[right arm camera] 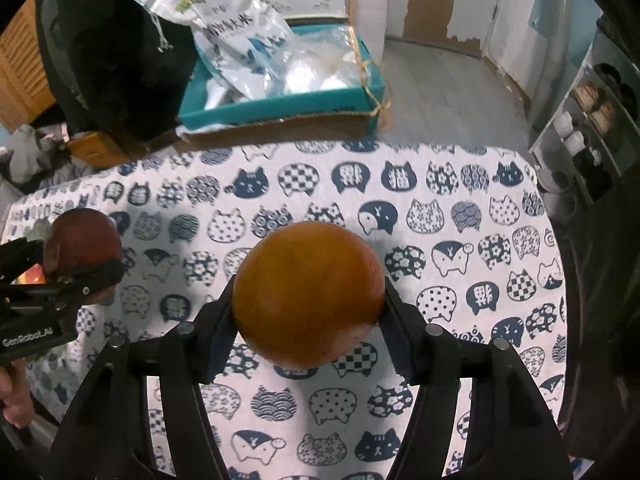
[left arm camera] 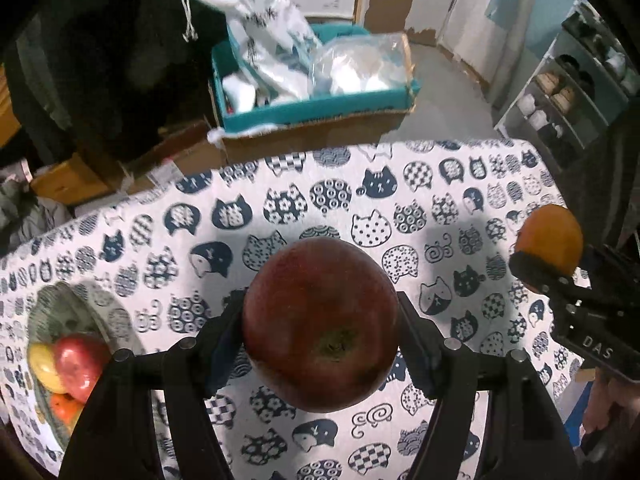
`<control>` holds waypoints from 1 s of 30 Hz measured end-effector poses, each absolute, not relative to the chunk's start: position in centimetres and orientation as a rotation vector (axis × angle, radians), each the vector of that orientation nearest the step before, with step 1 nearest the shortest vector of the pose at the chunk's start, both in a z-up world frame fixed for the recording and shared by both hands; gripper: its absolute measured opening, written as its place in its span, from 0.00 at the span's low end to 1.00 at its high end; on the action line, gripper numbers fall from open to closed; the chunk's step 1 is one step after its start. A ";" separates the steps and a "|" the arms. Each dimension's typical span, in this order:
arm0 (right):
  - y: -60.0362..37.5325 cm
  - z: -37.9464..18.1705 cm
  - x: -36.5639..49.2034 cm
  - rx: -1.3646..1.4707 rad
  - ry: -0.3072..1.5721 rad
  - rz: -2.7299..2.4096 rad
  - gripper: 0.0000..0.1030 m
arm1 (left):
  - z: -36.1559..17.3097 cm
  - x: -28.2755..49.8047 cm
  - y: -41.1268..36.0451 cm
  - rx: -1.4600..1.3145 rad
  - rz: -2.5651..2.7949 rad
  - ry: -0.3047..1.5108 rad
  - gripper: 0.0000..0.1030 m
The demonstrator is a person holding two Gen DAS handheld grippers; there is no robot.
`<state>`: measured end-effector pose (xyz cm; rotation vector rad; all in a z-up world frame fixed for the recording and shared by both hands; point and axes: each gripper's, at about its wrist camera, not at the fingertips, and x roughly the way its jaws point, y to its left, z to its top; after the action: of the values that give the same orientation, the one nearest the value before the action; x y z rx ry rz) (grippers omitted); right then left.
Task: Organize fruits
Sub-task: 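Lift the orange and apple with both tools and carry them over the bowl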
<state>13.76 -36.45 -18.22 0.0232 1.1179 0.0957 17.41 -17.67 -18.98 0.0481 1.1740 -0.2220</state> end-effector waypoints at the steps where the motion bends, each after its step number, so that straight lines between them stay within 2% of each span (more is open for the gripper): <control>1: -36.2 -17.8 13.7 0.022 1.111 0.100 0.62 | -18.4 17.2 -17.5 0.049 -0.225 1.162 0.70; 13: -33.3 -13.0 12.6 0.016 1.024 0.164 0.62 | -12.9 13.5 -15.2 0.075 -0.244 1.051 0.70; 30: -26.8 -8.2 11.4 -0.022 0.940 0.282 0.62 | -8.8 9.8 -8.0 0.043 -0.173 0.970 0.70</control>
<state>11.43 -26.76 -8.21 -0.0223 0.9402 0.2815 9.84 -7.99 -8.77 0.0431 0.9697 -0.1732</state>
